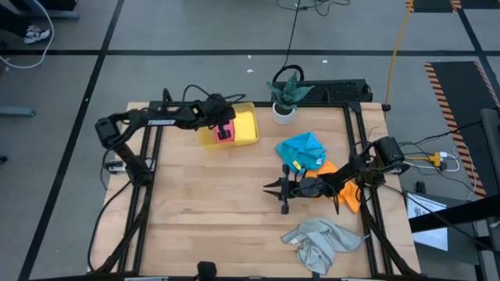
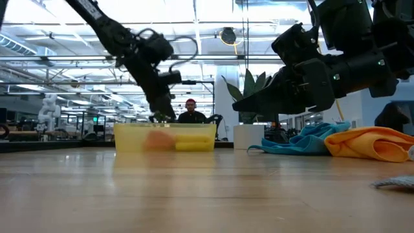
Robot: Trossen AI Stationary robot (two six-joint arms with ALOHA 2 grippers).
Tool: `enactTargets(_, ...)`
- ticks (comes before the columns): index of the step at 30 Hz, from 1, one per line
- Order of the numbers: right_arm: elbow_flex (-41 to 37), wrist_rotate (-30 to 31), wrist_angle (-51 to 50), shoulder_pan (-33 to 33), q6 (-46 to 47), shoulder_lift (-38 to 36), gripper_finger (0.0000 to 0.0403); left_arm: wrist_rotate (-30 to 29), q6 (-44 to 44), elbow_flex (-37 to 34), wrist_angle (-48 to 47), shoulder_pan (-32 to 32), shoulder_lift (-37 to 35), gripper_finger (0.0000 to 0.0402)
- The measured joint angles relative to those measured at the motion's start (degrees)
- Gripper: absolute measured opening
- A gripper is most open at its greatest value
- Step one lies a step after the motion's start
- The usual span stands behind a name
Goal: Fold microfiber towels
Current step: Put the pink microfiber cloth into the yellow bin
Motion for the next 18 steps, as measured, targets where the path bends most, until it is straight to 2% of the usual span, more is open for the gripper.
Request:
enactTargets(4,0.0,0.02,-0.09,0.83,0.08,0.0,0.0057,-0.76,-3.0,0.04,-4.93,0.39,-1.9,0.0005)
enactTargets(13,0.0,0.09,1.27,2.57,0.18,0.0,0.0057,-3.36,-10.51,-0.02,-17.22,4.49,0.85,0.0008)
enactTargets(18,0.0,3.02,1.0,1.53,7.69,-0.02,0.0057,-0.82,-14.11,-0.02,-20.67,7.22,0.85,0.0003)
